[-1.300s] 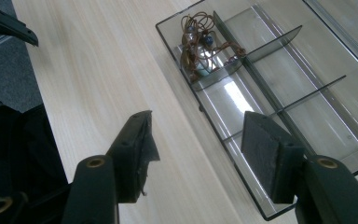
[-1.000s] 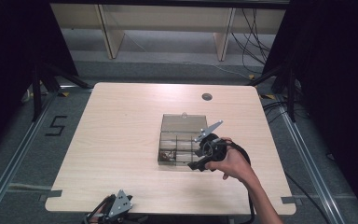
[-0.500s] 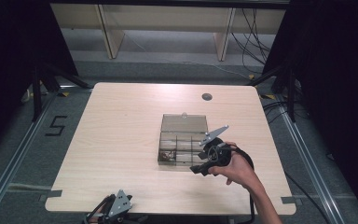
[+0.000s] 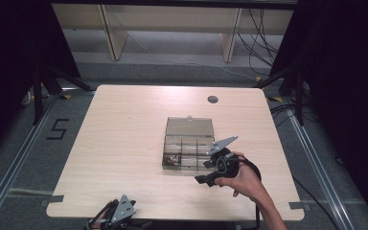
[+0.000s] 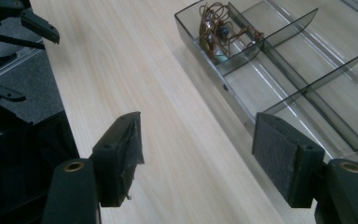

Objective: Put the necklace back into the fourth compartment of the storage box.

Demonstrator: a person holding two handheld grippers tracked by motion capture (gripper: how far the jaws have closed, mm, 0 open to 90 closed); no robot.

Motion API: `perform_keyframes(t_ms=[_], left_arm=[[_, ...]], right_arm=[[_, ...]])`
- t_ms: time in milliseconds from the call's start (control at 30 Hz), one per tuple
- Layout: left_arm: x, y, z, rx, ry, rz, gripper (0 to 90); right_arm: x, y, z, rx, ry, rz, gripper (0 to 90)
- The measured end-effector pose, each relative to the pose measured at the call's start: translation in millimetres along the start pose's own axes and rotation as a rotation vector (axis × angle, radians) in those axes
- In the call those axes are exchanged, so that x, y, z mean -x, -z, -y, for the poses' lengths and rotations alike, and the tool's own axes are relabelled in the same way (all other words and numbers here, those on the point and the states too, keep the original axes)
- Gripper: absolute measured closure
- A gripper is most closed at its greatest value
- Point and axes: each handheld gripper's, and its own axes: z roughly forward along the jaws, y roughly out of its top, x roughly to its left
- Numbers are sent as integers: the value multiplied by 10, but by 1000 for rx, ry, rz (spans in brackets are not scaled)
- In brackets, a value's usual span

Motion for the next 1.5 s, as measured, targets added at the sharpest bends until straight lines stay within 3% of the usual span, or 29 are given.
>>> perform_keyframes(t_ms=[133,200,367,700,733,767,867,900,967,1200,1433,1467,1500], left_arm=[[2,0,3,10,-5,-2,159],[3,5,2,12,-6,13,159],[1,10,0,12,0,-4,159],[3,7,-2,12,0,-3,159],[4,10,-2,12,0,-3,159],[5,11,-1,13,1,-3,159],[11,14,-4,22,10,2,159],[-3,29,-5,3,-13,9,159],[15,13,-2,25,12,8,159],[1,14,-7,6,-10,-1,159],[6,11,-3,14,0,-3,159],[8,10,-2,17,4,-2,159],[7,10,-2,14,2,-2,159]], right_arm=[[-20,28,38,7,-12,9,332],[-10,30,52,19,4,2,332],[-44,49,117,18,-19,15,329],[-59,36,170,25,-20,5,322],[-43,31,177,27,-3,4,318],[-60,29,193,24,-28,23,315],[-52,15,225,25,-8,6,312],[-66,10,258,23,-38,9,305],[-55,11,273,27,-34,19,302],[-48,-3,349,35,-36,20,300],[-78,-14,386,32,-27,17,297],[-95,-17,394,27,-47,19,297],[-83,-27,400,35,-20,6,296]])
